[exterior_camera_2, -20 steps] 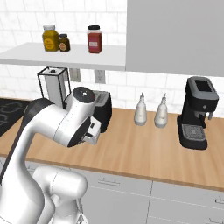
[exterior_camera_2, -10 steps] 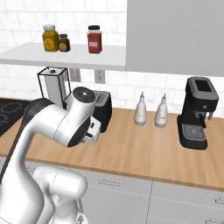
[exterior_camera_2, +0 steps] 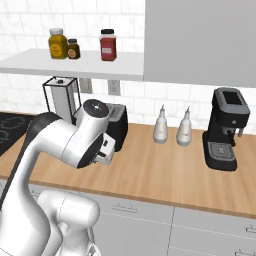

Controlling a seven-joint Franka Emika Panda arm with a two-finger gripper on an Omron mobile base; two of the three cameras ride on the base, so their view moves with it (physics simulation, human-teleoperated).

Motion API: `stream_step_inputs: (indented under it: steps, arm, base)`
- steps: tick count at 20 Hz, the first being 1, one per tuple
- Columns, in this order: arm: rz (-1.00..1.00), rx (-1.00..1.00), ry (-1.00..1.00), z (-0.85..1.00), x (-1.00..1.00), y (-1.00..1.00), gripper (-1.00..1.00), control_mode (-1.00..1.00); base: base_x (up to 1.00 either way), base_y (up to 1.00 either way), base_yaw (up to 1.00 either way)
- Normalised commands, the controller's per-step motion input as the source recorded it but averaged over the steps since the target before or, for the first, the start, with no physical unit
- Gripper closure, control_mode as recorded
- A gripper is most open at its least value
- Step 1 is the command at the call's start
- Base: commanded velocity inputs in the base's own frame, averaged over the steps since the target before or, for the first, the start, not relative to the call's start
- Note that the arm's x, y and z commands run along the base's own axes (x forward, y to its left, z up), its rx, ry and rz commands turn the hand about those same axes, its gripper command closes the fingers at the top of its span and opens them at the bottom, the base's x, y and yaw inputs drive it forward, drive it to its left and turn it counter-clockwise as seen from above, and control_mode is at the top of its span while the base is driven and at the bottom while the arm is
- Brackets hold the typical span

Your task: Start the toaster. Once the lever pops up, take the bread to the plate on the dining counter.

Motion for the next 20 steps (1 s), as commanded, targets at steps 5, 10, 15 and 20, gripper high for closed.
stream_step_inputs:
  steps: [5, 10, 15, 20]
  arm:
    - [0.0, 0.0, 0.0, 0.0, 0.0, 0.0, -1.0, -1.0]
    - [0.0, 0.0, 0.0, 0.0, 0.0, 0.0, -1.0, -1.0]
    - [0.0, 0.0, 0.0, 0.0, 0.0, 0.0, -1.0, -1.0]
    - [0.0, 0.0, 0.0, 0.0, 0.0, 0.0, -1.0, -1.0]
  base:
    - [0.0, 0.0, 0.0]
    - [0.0, 0.0, 0.0]
    - [0.0, 0.0, 0.0]
    - [0.0, 0.0, 0.0]
